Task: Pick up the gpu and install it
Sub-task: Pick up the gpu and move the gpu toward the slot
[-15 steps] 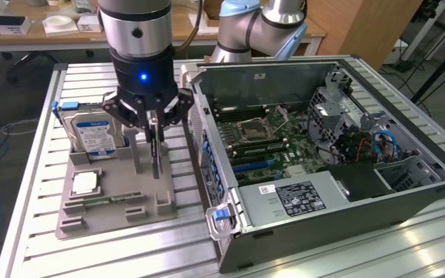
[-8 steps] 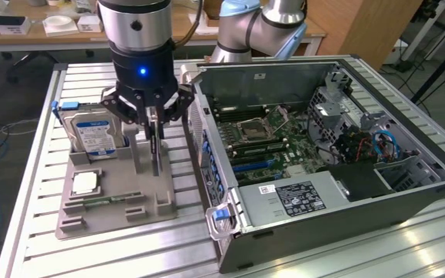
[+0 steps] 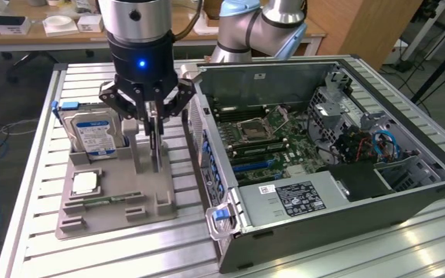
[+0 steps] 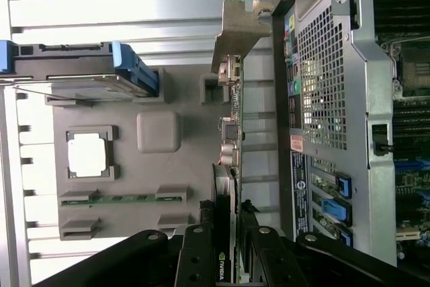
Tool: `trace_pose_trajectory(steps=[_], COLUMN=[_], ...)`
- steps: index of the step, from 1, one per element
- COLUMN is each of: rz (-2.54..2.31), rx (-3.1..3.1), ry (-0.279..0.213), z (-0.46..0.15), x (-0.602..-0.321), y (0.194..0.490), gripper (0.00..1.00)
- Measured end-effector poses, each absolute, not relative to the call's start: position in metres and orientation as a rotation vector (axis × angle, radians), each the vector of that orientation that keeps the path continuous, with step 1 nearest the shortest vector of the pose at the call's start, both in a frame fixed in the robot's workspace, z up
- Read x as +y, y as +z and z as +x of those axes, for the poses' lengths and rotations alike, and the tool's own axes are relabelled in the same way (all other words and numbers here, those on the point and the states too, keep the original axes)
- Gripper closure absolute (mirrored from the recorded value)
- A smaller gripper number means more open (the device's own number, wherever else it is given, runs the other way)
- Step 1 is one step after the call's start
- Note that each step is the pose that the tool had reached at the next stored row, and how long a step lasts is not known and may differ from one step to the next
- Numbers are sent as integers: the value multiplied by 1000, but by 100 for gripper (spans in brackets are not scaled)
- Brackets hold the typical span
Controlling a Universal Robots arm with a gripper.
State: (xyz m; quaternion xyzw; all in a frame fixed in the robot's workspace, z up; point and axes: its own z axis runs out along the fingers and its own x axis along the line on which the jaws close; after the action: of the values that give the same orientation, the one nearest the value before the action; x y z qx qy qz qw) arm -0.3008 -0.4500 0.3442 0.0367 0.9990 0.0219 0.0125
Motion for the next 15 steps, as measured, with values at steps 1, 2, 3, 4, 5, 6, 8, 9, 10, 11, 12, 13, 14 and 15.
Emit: trace_pose_trajectory(steps=[1,2,3,4,5,6,8,9,10,11,12,13,14,15], rz=[114,114,115,114,114,114,114,114,114,114,114,114,115,115], rx=[3114,3114,3114,3114,3114,3114,3114,3114,3114,3114,3114,3114,3114,3114], ry=[68,68,68,68,68,68,68,68,68,68,68,68,68,68], z=[-301,-301,-301,-301,-301,-301,-301,-301,-301,-301,-301,-301,-301,-301], x=[-450,-450,-450,-450,-450,-450,-450,-450,-450,-450,-450,-450,-450,-450], y=[345,347,348,349,350,351,351,351,351,351,351,351,351,351], gripper=[74,74,74,74,74,74,74,74,74,74,74,74,74,74])
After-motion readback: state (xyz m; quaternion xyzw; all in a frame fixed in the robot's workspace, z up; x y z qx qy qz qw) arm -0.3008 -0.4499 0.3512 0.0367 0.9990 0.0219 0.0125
